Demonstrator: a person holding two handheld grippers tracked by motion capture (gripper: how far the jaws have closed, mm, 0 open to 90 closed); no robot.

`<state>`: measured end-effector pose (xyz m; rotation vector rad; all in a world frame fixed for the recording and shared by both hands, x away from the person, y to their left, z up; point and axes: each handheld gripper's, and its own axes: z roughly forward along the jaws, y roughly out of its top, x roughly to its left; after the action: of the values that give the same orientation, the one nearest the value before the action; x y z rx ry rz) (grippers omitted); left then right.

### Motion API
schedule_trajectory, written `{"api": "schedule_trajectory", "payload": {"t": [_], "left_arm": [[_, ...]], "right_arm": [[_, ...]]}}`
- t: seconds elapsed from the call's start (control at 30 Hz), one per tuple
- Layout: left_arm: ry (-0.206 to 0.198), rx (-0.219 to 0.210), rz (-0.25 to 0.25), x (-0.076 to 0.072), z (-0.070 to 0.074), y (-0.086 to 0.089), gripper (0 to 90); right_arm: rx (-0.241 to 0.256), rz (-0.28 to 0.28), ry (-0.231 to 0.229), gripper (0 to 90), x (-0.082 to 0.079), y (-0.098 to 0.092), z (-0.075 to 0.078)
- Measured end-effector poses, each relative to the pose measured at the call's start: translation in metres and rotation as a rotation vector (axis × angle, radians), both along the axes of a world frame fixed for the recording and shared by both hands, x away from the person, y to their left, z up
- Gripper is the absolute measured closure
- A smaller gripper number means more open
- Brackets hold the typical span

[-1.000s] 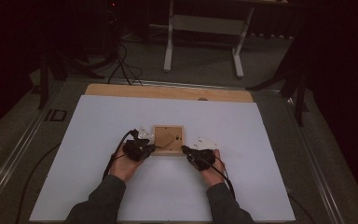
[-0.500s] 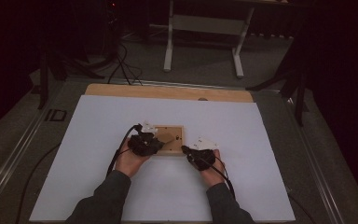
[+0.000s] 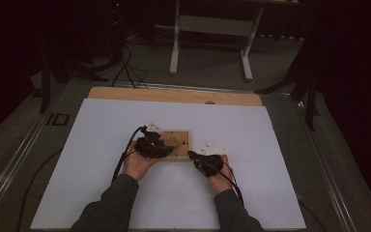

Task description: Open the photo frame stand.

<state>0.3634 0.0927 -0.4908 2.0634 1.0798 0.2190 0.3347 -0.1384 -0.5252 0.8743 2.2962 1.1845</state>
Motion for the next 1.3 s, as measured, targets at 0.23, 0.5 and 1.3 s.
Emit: {"api": "schedule_trajectory", "payload": {"t": [0.23, 0.5, 1.3], "left_arm": [[0.036, -0.013, -0.015, 0.007, -0.002, -0.003, 49.7], [0.074, -0.059, -0.012, 0.013, -0.003, 0.004, 48.1], [0.17, -0.104, -0.029, 0.031, -0.007, 0.004, 48.6]], "right_arm": [[0.0, 0.0, 0.001, 89.6, 0.0, 0.0, 0.0], [0.002, -0.001, 0.003, 89.6, 0.0, 0.0, 0.0], [0.004, 0.002, 0.003, 89.5, 0.0, 0.0, 0.0]]}}
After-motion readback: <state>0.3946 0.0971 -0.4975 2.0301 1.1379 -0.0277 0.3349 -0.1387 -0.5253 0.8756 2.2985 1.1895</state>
